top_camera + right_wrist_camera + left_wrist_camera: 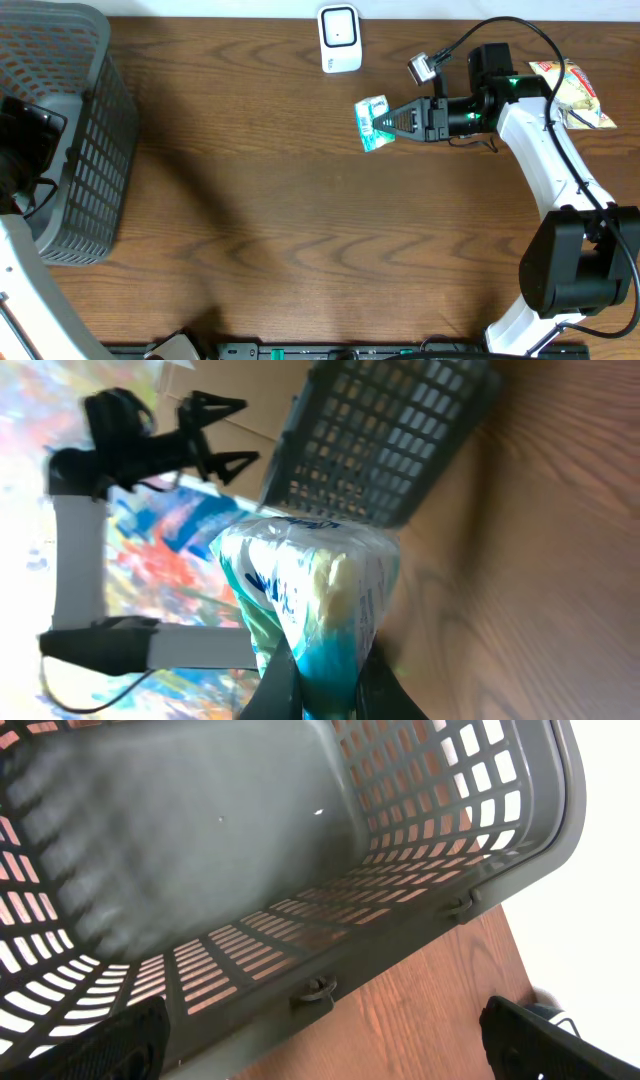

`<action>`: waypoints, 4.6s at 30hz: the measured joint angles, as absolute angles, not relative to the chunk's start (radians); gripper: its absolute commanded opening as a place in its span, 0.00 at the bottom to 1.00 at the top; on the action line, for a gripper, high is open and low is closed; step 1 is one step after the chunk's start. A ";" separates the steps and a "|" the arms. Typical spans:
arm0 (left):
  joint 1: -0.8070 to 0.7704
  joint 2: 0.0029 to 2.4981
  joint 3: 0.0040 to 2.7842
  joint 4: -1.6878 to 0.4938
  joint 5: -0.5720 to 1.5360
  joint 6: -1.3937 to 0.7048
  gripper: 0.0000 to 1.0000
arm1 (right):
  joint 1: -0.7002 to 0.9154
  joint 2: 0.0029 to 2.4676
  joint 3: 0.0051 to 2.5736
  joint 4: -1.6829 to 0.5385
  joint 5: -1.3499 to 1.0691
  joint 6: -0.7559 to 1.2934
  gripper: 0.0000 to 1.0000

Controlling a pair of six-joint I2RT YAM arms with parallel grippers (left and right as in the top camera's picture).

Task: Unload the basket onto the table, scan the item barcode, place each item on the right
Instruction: 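Rotate the held teal pack and carry it toward the scanner, then hold the teal pack's barcode against the white scanner, then carry the teal pack right and drop it by the snack bag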

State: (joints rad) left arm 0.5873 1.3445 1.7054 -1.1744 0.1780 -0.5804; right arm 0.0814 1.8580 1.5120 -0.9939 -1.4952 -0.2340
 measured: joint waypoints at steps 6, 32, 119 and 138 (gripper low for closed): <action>0.587 1.345 1.705 -1.175 0.178 -0.580 0.98 | 0.120 1.858 1.512 -0.937 -1.148 -0.110 0.01; 0.587 1.345 1.705 -1.174 0.178 -0.580 0.98 | 0.373 2.035 1.976 -0.760 -0.071 0.086 0.01; 0.587 1.345 1.705 -1.174 0.178 -0.580 0.98 | 0.088 2.314 2.236 -0.939 0.453 -0.334 0.01; 0.587 1.345 1.705 -1.174 0.178 -0.580 0.97 | -0.208 2.316 2.184 -1.158 0.409 -0.159 0.99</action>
State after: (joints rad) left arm 0.5873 1.3445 1.7054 -1.1744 0.1780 -0.5804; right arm -0.2085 2.3161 2.1838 -1.1584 0.4088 -0.1593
